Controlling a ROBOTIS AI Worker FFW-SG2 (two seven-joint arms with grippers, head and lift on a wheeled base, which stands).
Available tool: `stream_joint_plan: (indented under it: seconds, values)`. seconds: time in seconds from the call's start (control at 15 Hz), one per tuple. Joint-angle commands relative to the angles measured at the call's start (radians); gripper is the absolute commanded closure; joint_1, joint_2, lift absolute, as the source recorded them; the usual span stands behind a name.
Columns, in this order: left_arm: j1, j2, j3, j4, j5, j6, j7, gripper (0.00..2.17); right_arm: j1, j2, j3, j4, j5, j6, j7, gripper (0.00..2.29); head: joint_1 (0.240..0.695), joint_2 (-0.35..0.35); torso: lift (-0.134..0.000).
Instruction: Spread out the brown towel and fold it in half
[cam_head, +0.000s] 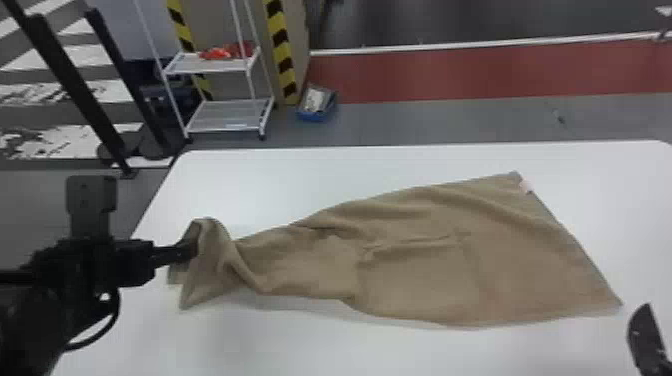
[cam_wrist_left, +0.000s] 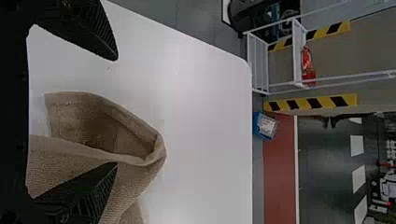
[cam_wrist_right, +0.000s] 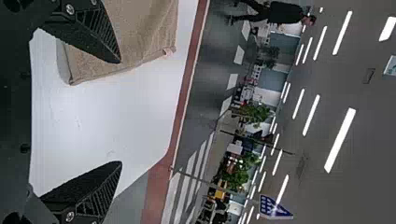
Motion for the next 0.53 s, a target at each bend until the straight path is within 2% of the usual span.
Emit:
stream_joint_plan:
  seconds: [0.0,0.13,0.27,0.4,0.47]
  values:
    - [0.094,-0.022,0.029,-0.076,0.005,-0.067,-0.012,0.11,-0.016,-0.005,-0.027,0.000,0.031,0.011,0.057,0.10,0.695,0.146,-0.128]
    - [0.172,-0.032,0.042,-0.102,0.003,-0.171,-0.052,0.15,-0.030,-0.011,-0.054,0.000,0.045,0.051,0.126,0.10,0.695,0.142,-0.128]
    - [0.230,-0.030,0.044,-0.105,0.000,-0.266,-0.086,0.18,-0.064,-0.026,-0.080,-0.001,0.063,0.162,0.186,0.10,0.695,0.126,-0.128]
    - [0.290,-0.030,0.052,-0.106,-0.037,-0.419,-0.134,0.18,-0.104,-0.058,-0.085,-0.004,0.124,0.290,0.256,0.09,0.695,0.106,-0.128]
    - [0.315,-0.032,0.050,-0.106,-0.084,-0.490,-0.172,0.18,-0.125,-0.078,-0.088,-0.011,0.135,0.370,0.298,0.10,0.695,0.096,-0.128]
